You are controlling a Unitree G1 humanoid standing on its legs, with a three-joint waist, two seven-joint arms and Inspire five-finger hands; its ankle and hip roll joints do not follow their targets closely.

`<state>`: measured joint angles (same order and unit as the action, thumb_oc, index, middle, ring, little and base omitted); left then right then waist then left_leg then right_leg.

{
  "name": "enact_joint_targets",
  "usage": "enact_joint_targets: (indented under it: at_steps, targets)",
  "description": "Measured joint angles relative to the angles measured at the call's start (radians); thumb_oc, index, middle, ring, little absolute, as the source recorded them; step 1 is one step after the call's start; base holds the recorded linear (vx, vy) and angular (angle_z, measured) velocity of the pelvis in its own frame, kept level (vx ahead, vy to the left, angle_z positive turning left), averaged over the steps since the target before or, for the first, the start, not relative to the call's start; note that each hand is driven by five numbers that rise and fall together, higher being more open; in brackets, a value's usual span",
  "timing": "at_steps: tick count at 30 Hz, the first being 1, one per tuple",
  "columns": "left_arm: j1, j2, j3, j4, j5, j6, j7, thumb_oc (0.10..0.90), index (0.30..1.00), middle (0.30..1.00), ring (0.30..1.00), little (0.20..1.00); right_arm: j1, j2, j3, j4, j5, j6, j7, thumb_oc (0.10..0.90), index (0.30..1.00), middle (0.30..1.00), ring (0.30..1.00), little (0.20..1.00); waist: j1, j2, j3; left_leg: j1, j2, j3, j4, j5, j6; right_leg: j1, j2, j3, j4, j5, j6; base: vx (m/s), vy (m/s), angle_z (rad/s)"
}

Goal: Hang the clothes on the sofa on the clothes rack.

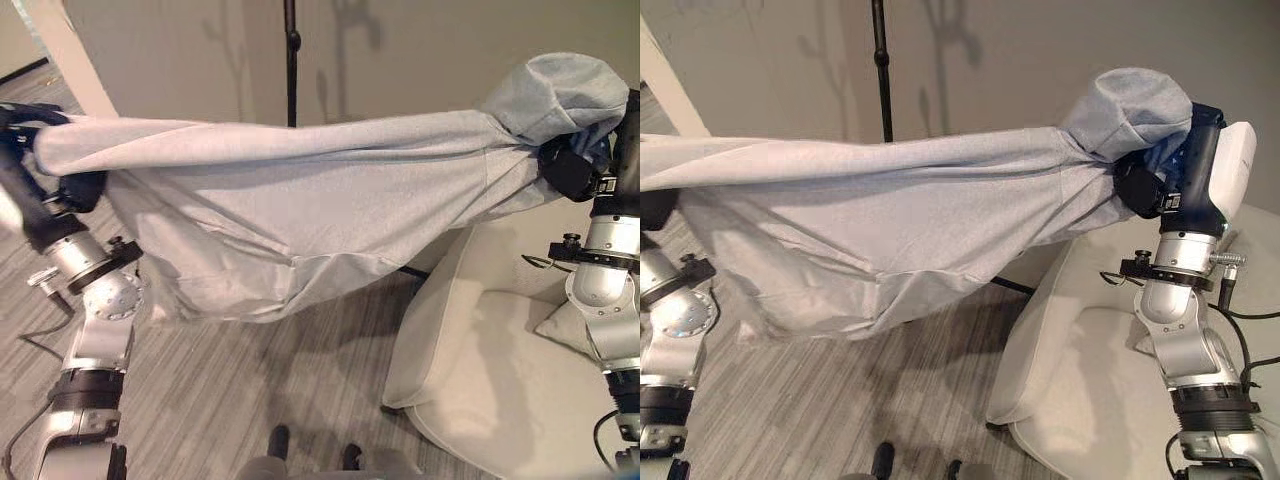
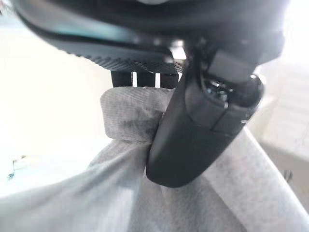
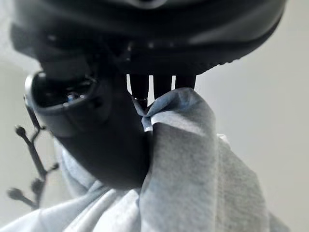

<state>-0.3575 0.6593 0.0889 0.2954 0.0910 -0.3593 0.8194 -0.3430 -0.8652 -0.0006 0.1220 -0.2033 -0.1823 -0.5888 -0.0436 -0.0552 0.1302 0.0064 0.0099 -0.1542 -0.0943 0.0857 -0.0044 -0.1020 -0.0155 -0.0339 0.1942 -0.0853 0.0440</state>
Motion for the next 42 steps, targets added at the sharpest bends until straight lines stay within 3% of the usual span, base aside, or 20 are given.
enact_joint_targets:
  at_steps: [1,4,6,7,10,11,13,14,15,16,18,22,23,24,25,26,28,33,36,42]
  targets:
    - [0.0,0.001,0.0,0.008,-0.001,0.011,-0.006,0.4,0.3,0.3,0.3,0.3,-0.014,-0.006,0.002,0.001,-0.015,0.001,-0.002,0.4,0.3,0.3,0.3,0.3,0.0,0.014,-0.009,0.003,0.015,0.006,0.0,-0.006,-0.008,0.013,0.007,-0.005,-0.025,0.005,0.002,0.33,-0.093,-0.01]
    - [-0.028,0.024,-0.013,0.029,-0.002,0.015,-0.012,0.4,0.3,0.3,0.3,0.3,-0.085,-0.048,0.061,0.058,-0.025,0.004,-0.012,0.4,0.3,0.3,0.3,0.3,0.001,0.017,-0.011,0.002,0.039,0.021,0.051,-0.027,-0.054,0.049,0.035,-0.011,-0.057,0.023,-0.022,0.2,-0.105,-0.03]
    - [-0.11,0.052,-0.055,0.12,-0.002,0.015,-0.025,0.4,0.3,0.3,0.3,0.3,-0.154,-0.098,0.115,0.121,-0.027,0.007,-0.011,0.4,0.3,0.3,0.3,0.3,0.002,-0.014,-0.005,-0.066,0.021,0.026,0.194,-0.038,-0.074,0.052,0.032,-0.017,-0.049,0.011,-0.038,0.09,-0.101,0.13]
    - [-0.157,0.072,-0.066,0.193,-0.006,0.022,-0.031,0.4,0.3,0.3,0.3,0.3,-0.23,-0.123,0.164,0.149,-0.03,0.012,-0.008,0.4,0.3,0.3,0.3,0.3,0.013,-0.04,0.01,-0.133,0.005,0.058,0.334,-0.034,-0.078,0.052,0.013,-0.009,-0.04,0.011,-0.052,0.09,-0.077,-0.12]
    - [-0.217,0.099,-0.082,0.296,-0.016,0.036,-0.034,0.4,0.3,0.3,0.3,0.3,-0.333,-0.139,0.224,0.182,-0.067,0.002,-0.019,0.4,0.3,0.3,0.3,0.3,0.021,-0.069,0.029,-0.207,0.024,0.13,0.546,-0.016,-0.095,0.117,0.02,-0.015,-0.074,0.012,-0.087,0.24,0.016,0.02]
    - [-0.218,0.11,-0.084,0.295,-0.024,0.037,-0.033,0.4,0.3,0.3,0.3,0.3,-0.342,-0.149,0.238,0.177,-0.068,0.003,-0.022,0.4,0.3,0.3,0.3,0.3,0.036,-0.078,0.029,-0.223,0.02,0.152,0.565,-0.043,-0.089,0.138,0.028,0.001,-0.094,0.007,-0.091,0.23,0.101,-0.05]
    - [-0.22,0.146,-0.083,0.28,-0.025,0.037,-0.026,0.4,0.3,0.3,0.3,0.3,-0.356,-0.175,0.241,0.156,-0.075,0.0,-0.039,0.4,0.3,0.3,0.3,0.3,0.058,-0.085,0.027,-0.221,0.015,0.153,0.466,-0.085,-0.068,0.145,0.042,0.01,-0.121,0.025,-0.116,0.28,0.138,-0.31]
    - [-0.219,0.169,-0.083,0.284,-0.024,0.036,-0.026,0.4,0.3,0.3,0.3,0.3,-0.382,-0.174,0.261,0.173,-0.104,0.0,-0.057,0.4,0.3,0.3,0.3,0.3,0.069,-0.083,0.026,-0.227,-0.014,0.131,0.423,-0.105,-0.071,0.162,0.052,0.039,-0.153,0.027,-0.112,0.3,0.129,-0.57]
    - [-0.22,0.185,-0.082,0.286,-0.025,0.037,-0.025,0.4,0.3,0.3,0.3,0.3,-0.414,-0.176,0.288,0.191,-0.108,0.0,-0.067,0.4,0.3,0.3,0.3,0.3,0.089,-0.086,0.024,-0.213,-0.046,0.068,0.306,-0.1,-0.065,0.164,0.052,0.073,-0.177,0.045,-0.118,0.31,0.085,-0.78]
    - [-0.223,0.19,-0.079,0.283,-0.036,0.037,-0.023,0.4,0.3,0.3,0.3,0.3,-0.444,-0.176,0.301,0.198,-0.108,0.002,-0.068,0.4,0.3,0.3,0.3,0.3,0.11,-0.079,0.026,-0.215,-0.056,0.061,0.22,-0.077,-0.062,0.166,0.058,0.09,-0.193,0.062,-0.13,0.33,0.079,-0.68]
    - [-0.232,0.216,-0.101,0.313,-0.046,0.039,-0.023,0.4,0.3,0.3,0.3,0.3,-0.518,-0.181,0.393,0.252,-0.108,0.002,-0.089,0.4,0.3,0.3,0.3,0.3,0.131,-0.071,0.03,-0.244,-0.078,0.001,0.133,-0.05,-0.064,0.212,0.071,0.143,-0.238,0.059,-0.127,0.31,0.083,-0.57]
    - [-0.245,0.243,-0.119,0.339,-0.046,0.042,-0.03,0.4,0.3,0.3,0.3,0.3,-0.571,-0.183,0.47,0.299,-0.109,0.005,-0.089,0.4,0.3,0.3,0.3,0.3,0.141,-0.058,0.03,-0.295,-0.06,-0.015,0.091,-0.013,-0.059,0.282,0.088,0.178,-0.26,0.031,-0.143,0.27,0.128,-0.47]
    - [-0.246,0.247,-0.121,0.34,-0.046,0.042,-0.033,0.4,0.3,0.3,0.3,0.3,-0.574,-0.187,0.475,0.303,-0.114,0.005,-0.088,0.4,0.3,0.3,0.3,0.3,0.148,-0.036,0.023,-0.283,-0.038,-0.012,0.109,-0.02,-0.055,0.308,0.102,0.199,-0.263,0.005,-0.136,0.41,0.239,-0.43]
    - [-0.242,0.25,-0.124,0.341,-0.046,0.047,-0.041,0.4,0.3,0.3,0.3,0.3,-0.573,-0.188,0.483,0.312,-0.141,0.01,-0.088,0.4,0.3,0.3,0.3,0.3,0.144,-0.025,0.015,-0.252,-0.029,-0.001,0.122,-0.015,-0.021,0.345,0.107,0.21,-0.263,-0.033,-0.121,0.34,0.19,-0.33]
    - [-0.242,0.251,-0.126,0.34,-0.045,0.051,-0.043,0.4,0.3,0.3,0.3,0.3,-0.573,-0.19,0.485,0.311,-0.15,0.014,-0.085,0.4,0.3,0.3,0.3,0.3,0.141,-0.029,0.014,-0.235,-0.035,0.016,0.119,0.03,-0.018,0.352,0.098,0.216,-0.242,-0.051,-0.113,0.48,0.268,-0.2]
    - [-0.244,0.258,-0.132,0.343,-0.042,0.06,-0.054,0.4,0.3,0.3,0.3,0.3,-0.587,-0.197,0.491,0.32,-0.165,0.019,-0.082,0.4,0.3,0.3,0.3,0.3,0.139,-0.044,0.008,-0.216,-0.063,0.044,0.119,0.078,0.006,0.35,0.065,0.21,-0.19,-0.105,-0.078,0.34,0.189,-0.19]
    - [-0.27,0.271,-0.162,0.374,-0.041,0.077,-0.07,0.4,0.3,0.3,0.3,0.3,-0.624,-0.203,0.52,0.34,-0.186,0.021,-0.081,0.4,0.3,0.3,0.3,0.3,0.134,-0.061,-0.002,-0.189,-0.106,0.069,0.112,0.095,0.039,0.352,0.015,0.198,-0.151,-0.14,-0.022,0.3,0.209,-0.1]
    - [-0.389,0.336,-0.212,0.41,-0.034,0.076,-0.094,0.4,0.3,0.3,0.3,0.3,-0.754,-0.206,0.585,0.437,-0.221,0.021,-0.076,0.4,0.3,0.3,0.3,0.3,0.126,-0.062,0.0,-0.15,-0.167,0.082,0.104,0.058,0.059,0.349,-0.051,0.186,-0.091,-0.114,0.064,0.15,0.146,-0.02]
    - [-0.376,0.338,-0.245,0.393,0.0,0.034,-0.079,0.4,0.3,0.3,0.3,0.3,-0.772,-0.242,0.594,0.473,-0.22,0.02,-0.077,0.4,0.3,0.3,0.3,0.3,0.162,-0.065,0.004,-0.101,-0.177,0.096,0.084,0.03,0.067,0.358,-0.069,0.185,-0.055,-0.106,0.11,0.14,0.151,-0.13]
    - [-0.377,0.357,-0.262,0.441,-0.002,0.011,-0.126,0.4,0.3,0.3,0.3,0.3,-0.8,-0.276,0.603,0.517,-0.189,0.003,-0.08,0.4,0.3,0.3,0.3,0.3,0.169,-0.067,0.002,-0.061,-0.176,0.092,0.045,0.022,0.077,0.369,-0.067,0.178,-0.033,-0.113,0.12,0.06,0.086,-0.03]
